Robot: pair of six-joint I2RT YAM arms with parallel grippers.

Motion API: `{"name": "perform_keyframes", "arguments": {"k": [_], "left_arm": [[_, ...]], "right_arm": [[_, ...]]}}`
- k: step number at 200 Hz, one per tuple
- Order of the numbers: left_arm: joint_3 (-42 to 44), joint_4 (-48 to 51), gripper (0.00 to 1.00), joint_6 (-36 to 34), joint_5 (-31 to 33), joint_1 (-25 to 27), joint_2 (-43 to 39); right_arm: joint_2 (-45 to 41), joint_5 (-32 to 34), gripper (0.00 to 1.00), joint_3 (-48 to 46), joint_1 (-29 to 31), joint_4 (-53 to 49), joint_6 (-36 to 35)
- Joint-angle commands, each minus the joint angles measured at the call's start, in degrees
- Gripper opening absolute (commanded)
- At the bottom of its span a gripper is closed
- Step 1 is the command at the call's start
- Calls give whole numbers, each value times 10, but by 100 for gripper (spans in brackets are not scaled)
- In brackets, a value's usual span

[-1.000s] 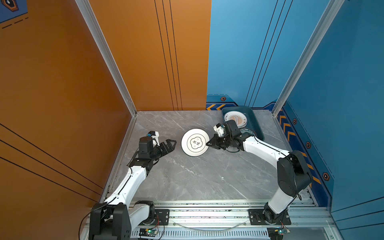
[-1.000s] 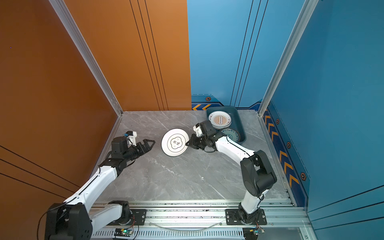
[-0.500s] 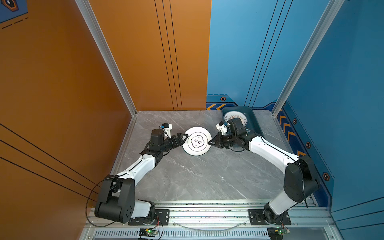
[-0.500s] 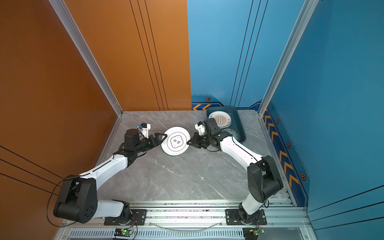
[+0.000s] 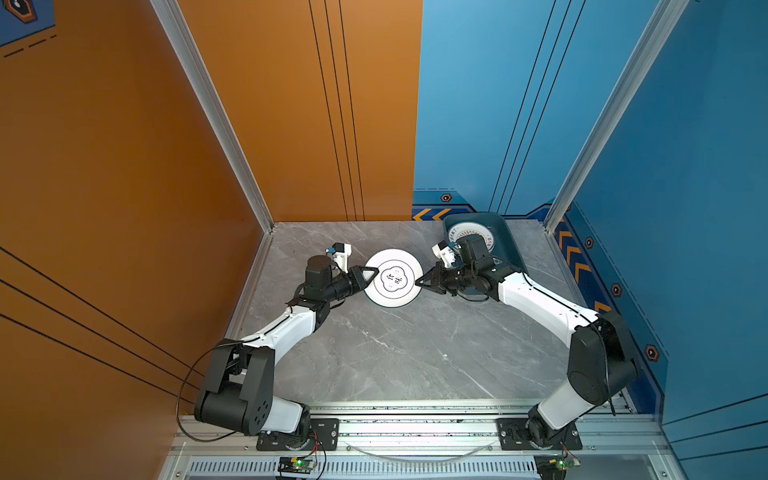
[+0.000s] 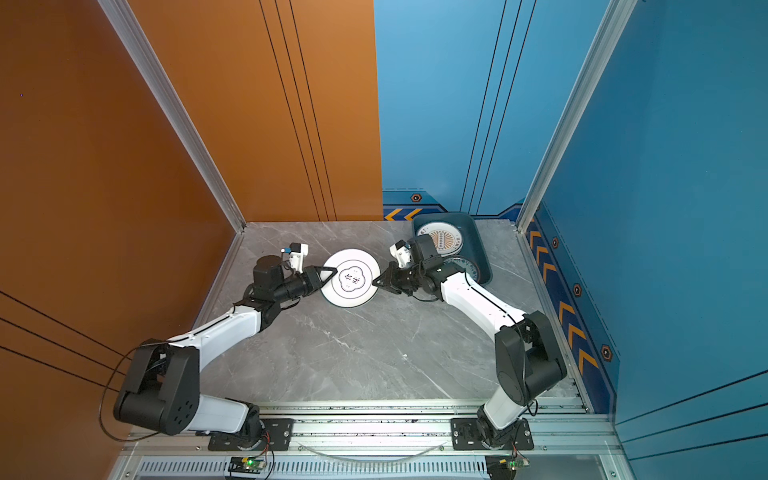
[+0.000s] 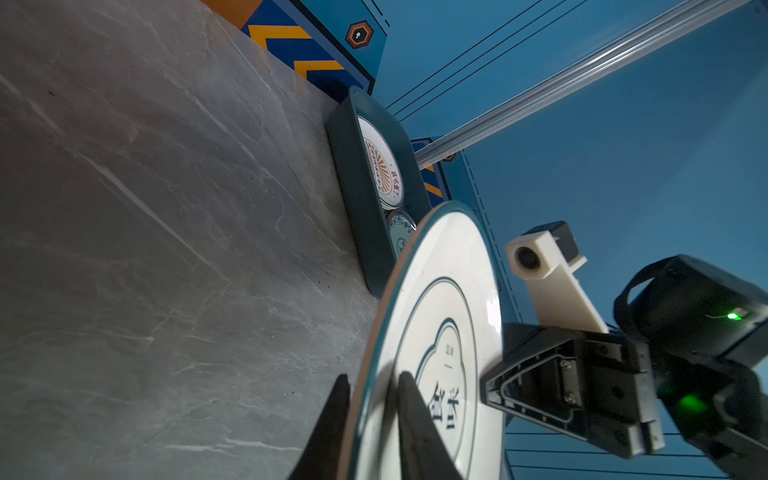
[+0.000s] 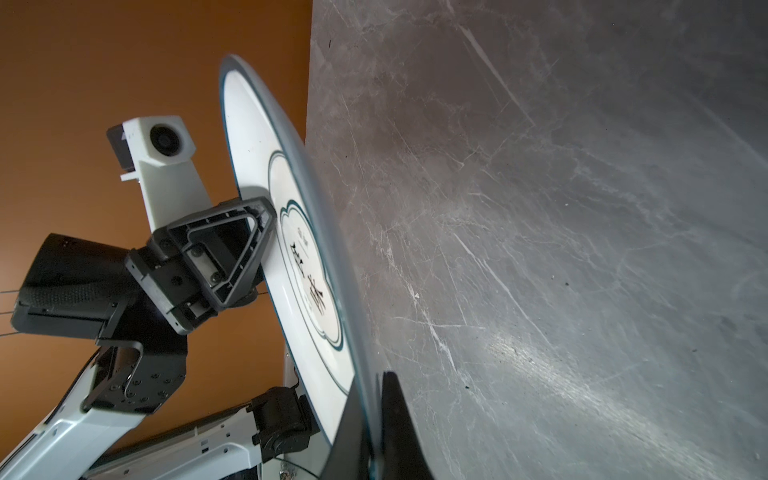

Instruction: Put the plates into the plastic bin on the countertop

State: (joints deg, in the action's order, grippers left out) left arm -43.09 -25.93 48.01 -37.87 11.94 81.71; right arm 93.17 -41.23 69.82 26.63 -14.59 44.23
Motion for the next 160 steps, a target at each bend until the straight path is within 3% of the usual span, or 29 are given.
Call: {"name": "perform_keyframes", "arguments": {"k": [1, 47, 76, 98, 117, 132, 160], "left_arm": [[-7, -8, 0, -13, -16, 13, 4], [-10, -9, 0, -9, -23, 19, 6], [-11, -9, 0, -6, -26, 22, 8], [-15, -10, 0, -4, -28, 29, 9], [-18, -13, 0, 0, -30, 34, 11], [-20, -15, 0, 2, -30, 37, 11], [-21, -21, 0, 8, -33, 39, 11]], "right_arm": [[-2, -19, 0, 1, 4, 45, 2], [0, -24, 0, -6, 2, 69, 13], [-3, -42, 41, -27, -2, 128, 40], [4, -61, 54, -36, -4, 179, 67], [17, -68, 54, -37, -2, 210, 86], [27, -72, 44, -37, 0, 227, 97], [47, -86, 36, -36, 6, 261, 118]]}}
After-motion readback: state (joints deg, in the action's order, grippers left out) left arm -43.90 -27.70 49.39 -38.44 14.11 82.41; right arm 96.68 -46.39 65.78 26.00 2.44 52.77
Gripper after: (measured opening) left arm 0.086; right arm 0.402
